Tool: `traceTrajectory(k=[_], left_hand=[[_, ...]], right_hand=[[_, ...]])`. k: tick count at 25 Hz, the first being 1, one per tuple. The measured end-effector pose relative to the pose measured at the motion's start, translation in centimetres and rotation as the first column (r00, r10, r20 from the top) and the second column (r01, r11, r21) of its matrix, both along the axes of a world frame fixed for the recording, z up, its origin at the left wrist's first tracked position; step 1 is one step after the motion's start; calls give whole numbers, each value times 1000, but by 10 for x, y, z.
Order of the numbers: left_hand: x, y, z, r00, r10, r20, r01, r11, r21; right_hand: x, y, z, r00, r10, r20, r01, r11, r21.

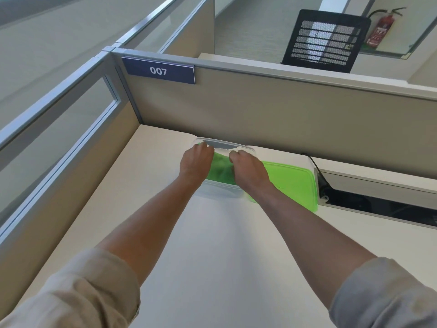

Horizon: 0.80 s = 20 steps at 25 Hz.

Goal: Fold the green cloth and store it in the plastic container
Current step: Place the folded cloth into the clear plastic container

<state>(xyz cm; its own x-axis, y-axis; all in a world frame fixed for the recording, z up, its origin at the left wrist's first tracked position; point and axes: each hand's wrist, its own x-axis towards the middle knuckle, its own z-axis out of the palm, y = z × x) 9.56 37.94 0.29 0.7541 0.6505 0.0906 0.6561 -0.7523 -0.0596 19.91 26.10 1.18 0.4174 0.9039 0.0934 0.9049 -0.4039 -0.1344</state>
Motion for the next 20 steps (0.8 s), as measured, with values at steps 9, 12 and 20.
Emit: traceTrajectory(k=[9, 12, 20], left_hand=[[2, 13, -17, 993, 73, -98, -98, 954, -283], [2, 19, -19, 989, 45, -143, -92, 933, -347], [-2, 10, 2, 988, 50, -146, -93, 948, -303]], right_hand=[[-4, 16, -17, 979, -132, -157, 73, 940, -334], [-3, 21, -21, 978, -122, -167, 44, 913, -406], [-11, 6, -5, 999, -22, -30, 15, 975, -223]])
